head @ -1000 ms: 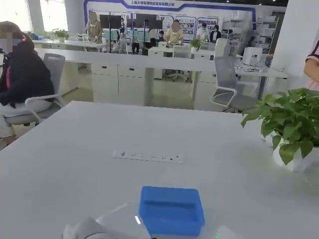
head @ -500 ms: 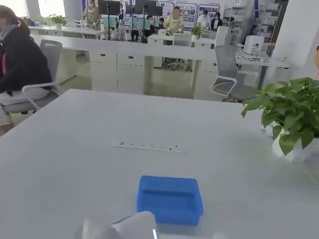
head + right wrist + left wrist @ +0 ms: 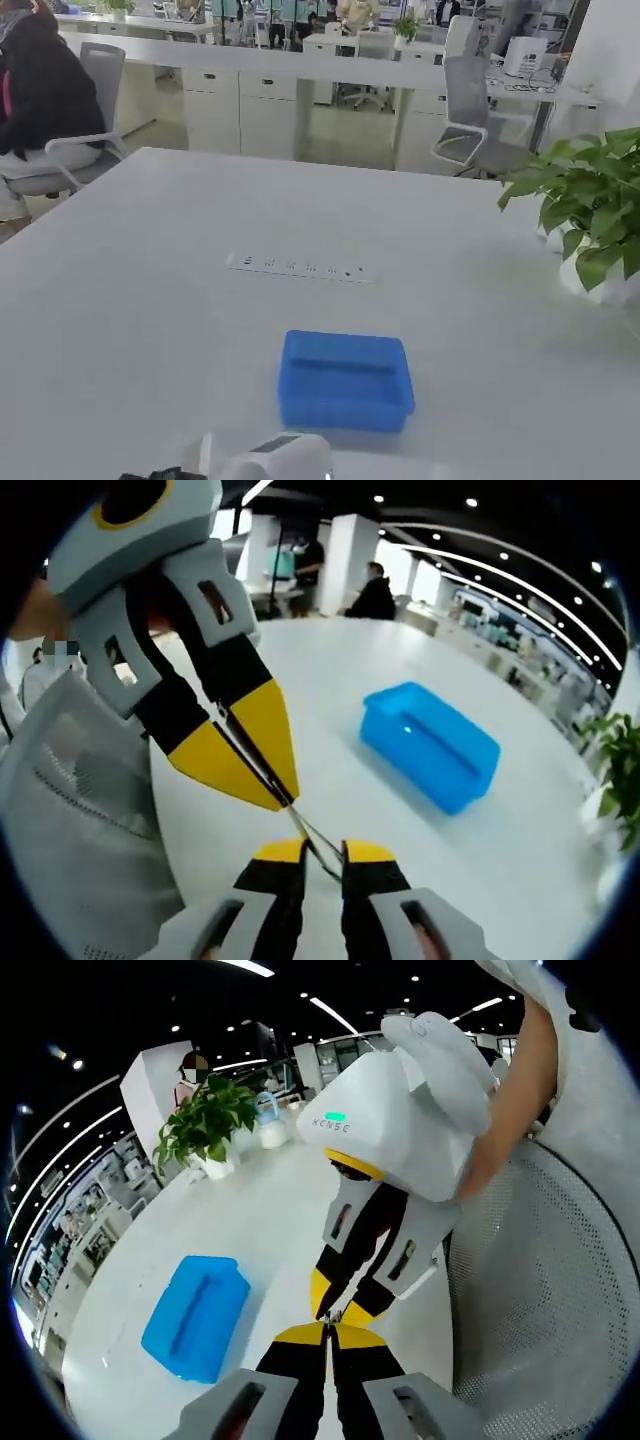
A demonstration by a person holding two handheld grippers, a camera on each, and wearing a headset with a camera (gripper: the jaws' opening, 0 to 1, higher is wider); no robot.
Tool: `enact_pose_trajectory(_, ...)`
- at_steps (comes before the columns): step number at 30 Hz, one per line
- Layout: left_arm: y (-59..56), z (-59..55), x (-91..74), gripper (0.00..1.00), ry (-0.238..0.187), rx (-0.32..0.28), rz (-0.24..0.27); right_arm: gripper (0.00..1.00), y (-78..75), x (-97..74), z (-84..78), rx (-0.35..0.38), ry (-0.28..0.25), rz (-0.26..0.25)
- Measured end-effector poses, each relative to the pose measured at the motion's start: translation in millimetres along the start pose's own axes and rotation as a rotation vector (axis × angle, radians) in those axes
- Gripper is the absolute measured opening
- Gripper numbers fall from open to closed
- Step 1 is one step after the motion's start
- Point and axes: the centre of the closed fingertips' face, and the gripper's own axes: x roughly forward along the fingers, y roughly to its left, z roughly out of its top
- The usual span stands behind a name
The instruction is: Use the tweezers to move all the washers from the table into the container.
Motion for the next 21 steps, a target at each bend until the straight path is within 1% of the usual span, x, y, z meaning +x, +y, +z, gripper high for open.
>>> enact_pose_trajectory(1,2.1,-4.1,-1.2,0.0,0.005,-0.017,-0.016,0.11,-0.3,0.1,2.2,0.03,-0.025,0.01)
enact_pose_trajectory(2,4.0,-9.5,-1.0,0.0,0.023,-0.01,-0.017,0.12,-2.4,-0.5,1.5,0.048,-0.025,0.005)
enact_pose_trajectory(3,5.2,-19.3,-1.4,0.0,0.062,0.011,-0.029,0.14,-2.1,-1.9,1.2,0.066,-0.028,0.015)
enact_pose_trajectory(4,5.9,-23.7,-1.1,0.0,0.075,0.021,-0.032,0.15,-1.5,-3.5,1.0,0.075,-0.031,0.021)
enact_pose_trajectory(6,6.4,-34.8,0.7,0.0,0.115,0.029,-0.049,0.17,-2.9,-11.4,0.0,0.085,-0.04,0.006)
enact_pose_trajectory(7,8.2,-38.4,2.4,0.0,0.117,0.043,-0.044,0.17,-3.1,-17.2,0.0,0.093,-0.048,0.0)
enact_pose_trajectory(9,8.7,-48.8,5.2,0.0,0.154,0.041,-0.061,0.18,-4.3,-26.1,-0.5,0.127,-0.064,-0.011)
enact_pose_trajectory(10,9.5,-51.2,7.8,0.0,0.16,0.052,-0.065,0.18,-7.0,-33.0,-1.7,0.152,-0.078,-0.029)
enact_pose_trajectory(11,10.3,-54.3,9.3,0.0,0.171,0.062,-0.065,0.18,-8.8,-37.8,-3.3,0.163,-0.08,-0.042)
enact_pose_trajectory(12,9.9,-59.0,11.6,0.0,0.189,0.066,-0.073,0.18,-10.2,-44.8,-5.1,0.182,-0.086,-0.051)
enact_pose_trajectory(14,9.9,-65.9,16.7,0.0,0.204,0.059,-0.083,0.19,-13.6,-56.3,-7.2,0.228,-0.103,-0.074)
enact_pose_trajectory(15,9.5,-69.7,18.5,0.0,0.217,0.057,-0.087,0.19,-14.4,-60.7,-7.1,0.251,-0.112,-0.079)
enact_pose_trajectory(16,9.7,-74.1,21.5,0.0,0.231,0.062,-0.09,0.2,-15.4,-66.2,-7.3,0.29,-0.125,-0.084)
enact_pose_trajectory(17,9.7,-75.4,22.5,0.0,0.234,0.065,-0.091,0.21,-16.3,-72.4,-4.0,0.313,-0.136,-0.091)
enact_pose_trajectory(19,10.0,-81.6,25.9,0.0,0.257,0.066,-0.098,0.21,-19.3,-79.7,-3.8,0.328,-0.146,-0.106)
enact_pose_trajectory(21,9.9,-88.6,28.6,0.0,0.291,0.053,-0.11,0.21,-22.4,-83.1,-4.8,0.336,-0.15,-0.126)
